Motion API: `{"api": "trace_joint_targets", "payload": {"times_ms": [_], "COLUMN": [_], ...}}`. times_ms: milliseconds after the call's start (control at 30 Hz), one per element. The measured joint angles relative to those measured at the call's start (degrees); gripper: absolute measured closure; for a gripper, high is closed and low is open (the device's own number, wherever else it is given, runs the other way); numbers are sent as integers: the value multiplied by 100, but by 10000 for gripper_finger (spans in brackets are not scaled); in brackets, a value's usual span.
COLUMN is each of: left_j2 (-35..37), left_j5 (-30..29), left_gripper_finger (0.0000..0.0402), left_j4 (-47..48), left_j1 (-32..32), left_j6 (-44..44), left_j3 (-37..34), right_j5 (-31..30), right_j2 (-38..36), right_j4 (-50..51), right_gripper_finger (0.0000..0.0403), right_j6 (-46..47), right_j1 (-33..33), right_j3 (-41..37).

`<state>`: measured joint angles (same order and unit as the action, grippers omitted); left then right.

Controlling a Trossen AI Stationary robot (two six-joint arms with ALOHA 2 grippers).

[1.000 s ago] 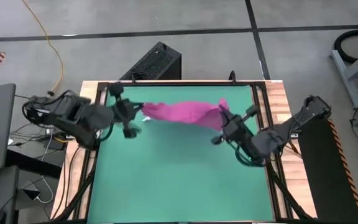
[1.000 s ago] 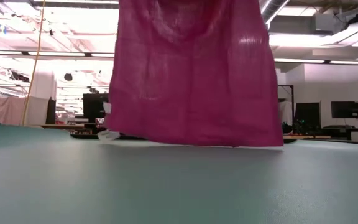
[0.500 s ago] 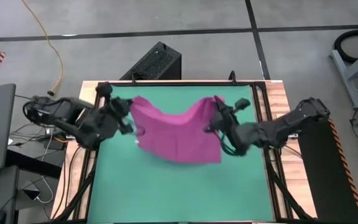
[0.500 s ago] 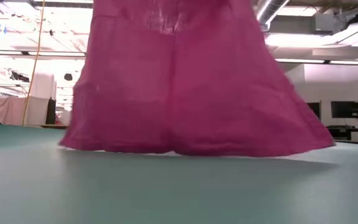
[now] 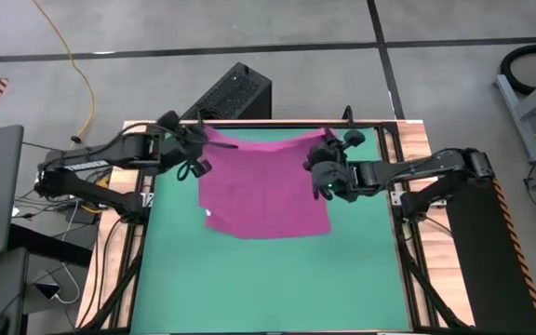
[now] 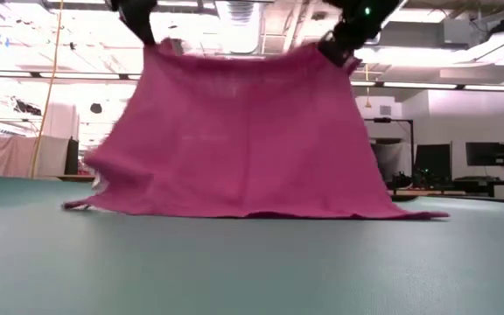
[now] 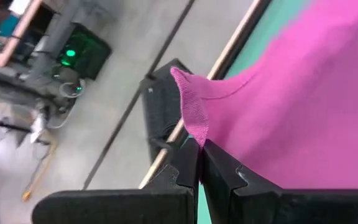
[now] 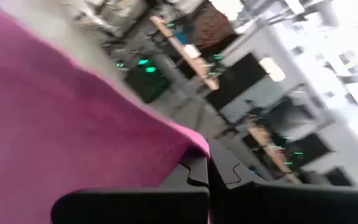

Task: Roll towel
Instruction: Fold the pink towel

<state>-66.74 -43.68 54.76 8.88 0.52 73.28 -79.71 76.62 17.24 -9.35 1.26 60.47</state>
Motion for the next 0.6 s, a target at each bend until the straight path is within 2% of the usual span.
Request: {"api": "trace_joint_targets", "payload": {"times_ms": [100,233,433,600], "left_j2": [168,232,221,221], "left_j5": [434,675,1567,1720], "left_gripper_finger": [401,401,401,401], "left_j4": [-1110,-2344,-3389,-4103], "left_j1": [483,1019,1635,1922], "left_j6": [651,1205,1269,1561], "left_j3": [-857,-1701,-2403,-2803], "right_j5": [657,934,1594,1731], "right_j2": [56,210,665,1274], "right_j4": [922,1829,2118,2062], "right_gripper_finger": [400,400,400,400], "right_j6": [1120,1939,2145,2155], "right_j1": [-288,-646,-1096,-1241], "right_j3": [4,2,9,9]}}
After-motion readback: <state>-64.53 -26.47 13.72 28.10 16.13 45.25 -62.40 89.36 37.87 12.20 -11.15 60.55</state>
